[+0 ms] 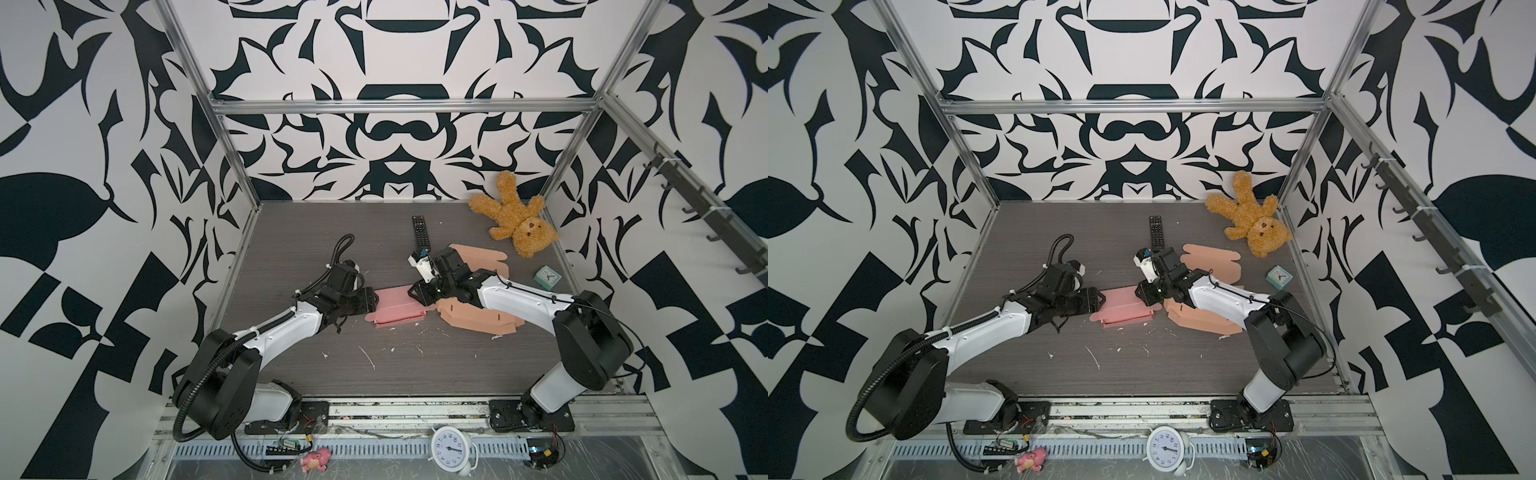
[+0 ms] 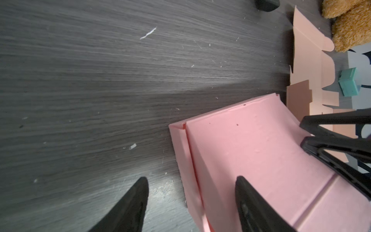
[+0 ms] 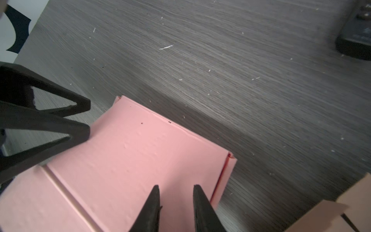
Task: Fold the paper box
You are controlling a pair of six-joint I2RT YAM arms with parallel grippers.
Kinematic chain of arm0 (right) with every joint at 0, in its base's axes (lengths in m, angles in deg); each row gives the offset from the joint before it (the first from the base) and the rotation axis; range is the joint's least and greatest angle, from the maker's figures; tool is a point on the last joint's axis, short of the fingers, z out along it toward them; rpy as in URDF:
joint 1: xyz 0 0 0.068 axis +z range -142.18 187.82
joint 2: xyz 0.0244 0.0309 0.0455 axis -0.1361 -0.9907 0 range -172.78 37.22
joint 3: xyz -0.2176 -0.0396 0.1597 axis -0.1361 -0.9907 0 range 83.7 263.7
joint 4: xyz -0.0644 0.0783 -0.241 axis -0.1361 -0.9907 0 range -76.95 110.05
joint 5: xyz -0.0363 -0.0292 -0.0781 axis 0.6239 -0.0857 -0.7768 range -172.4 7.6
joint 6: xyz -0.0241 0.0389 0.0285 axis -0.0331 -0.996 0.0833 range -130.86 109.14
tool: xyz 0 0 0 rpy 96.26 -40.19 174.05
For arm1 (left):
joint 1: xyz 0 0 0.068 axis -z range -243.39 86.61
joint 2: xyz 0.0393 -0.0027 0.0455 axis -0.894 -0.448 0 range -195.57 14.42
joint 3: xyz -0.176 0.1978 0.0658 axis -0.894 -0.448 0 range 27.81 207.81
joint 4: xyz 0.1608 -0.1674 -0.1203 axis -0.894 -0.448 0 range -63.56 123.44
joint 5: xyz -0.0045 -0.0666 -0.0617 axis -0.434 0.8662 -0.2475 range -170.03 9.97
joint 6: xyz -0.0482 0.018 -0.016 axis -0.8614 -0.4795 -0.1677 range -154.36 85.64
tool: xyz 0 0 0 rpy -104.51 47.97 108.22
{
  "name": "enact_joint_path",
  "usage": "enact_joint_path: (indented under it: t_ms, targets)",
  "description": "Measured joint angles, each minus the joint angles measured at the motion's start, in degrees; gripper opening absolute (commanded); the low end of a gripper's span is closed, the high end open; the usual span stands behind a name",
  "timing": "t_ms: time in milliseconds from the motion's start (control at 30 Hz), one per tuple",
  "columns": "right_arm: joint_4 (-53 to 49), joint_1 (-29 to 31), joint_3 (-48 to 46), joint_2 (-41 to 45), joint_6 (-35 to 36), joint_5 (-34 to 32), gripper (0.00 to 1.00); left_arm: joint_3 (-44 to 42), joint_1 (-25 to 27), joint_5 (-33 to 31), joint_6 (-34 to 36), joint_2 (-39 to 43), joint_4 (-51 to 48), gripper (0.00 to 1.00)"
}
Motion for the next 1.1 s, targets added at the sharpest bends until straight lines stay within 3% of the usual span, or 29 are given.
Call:
enact_joint_path:
  t_ms: [1100]
  targets:
    - [2.3, 4.0, -6.2, 3.3, -1.9, -4.3, 0.3, -3.3, 0.4, 0.9, -0.2, -1.0, 3.0, 0.64]
